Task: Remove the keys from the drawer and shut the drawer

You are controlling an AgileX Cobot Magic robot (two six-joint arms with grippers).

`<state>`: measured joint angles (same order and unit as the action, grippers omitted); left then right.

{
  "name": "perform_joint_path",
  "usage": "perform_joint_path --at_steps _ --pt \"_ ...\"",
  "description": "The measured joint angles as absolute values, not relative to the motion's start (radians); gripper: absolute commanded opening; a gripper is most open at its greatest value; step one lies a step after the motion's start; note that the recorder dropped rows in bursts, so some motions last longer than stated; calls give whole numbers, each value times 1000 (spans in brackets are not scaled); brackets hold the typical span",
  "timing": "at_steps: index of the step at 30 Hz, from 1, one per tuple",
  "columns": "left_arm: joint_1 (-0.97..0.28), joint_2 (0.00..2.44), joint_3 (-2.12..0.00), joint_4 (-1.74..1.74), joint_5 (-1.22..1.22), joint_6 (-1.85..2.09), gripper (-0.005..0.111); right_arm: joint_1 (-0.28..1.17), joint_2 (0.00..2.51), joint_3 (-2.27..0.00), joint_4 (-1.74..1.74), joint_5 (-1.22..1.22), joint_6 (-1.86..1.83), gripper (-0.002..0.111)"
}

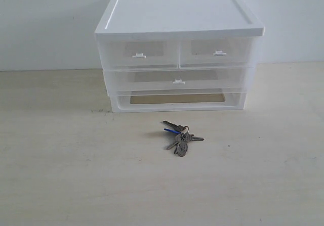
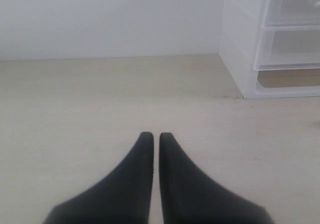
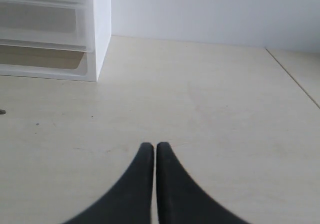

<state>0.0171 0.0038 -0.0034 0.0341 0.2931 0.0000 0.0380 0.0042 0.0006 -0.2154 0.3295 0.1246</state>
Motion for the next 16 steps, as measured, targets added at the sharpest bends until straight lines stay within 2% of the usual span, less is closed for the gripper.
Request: perform_joint_path --at_steps 16 --pt "17 4 -3 34 293 0 4 38 4 1 -215 329 131 0"
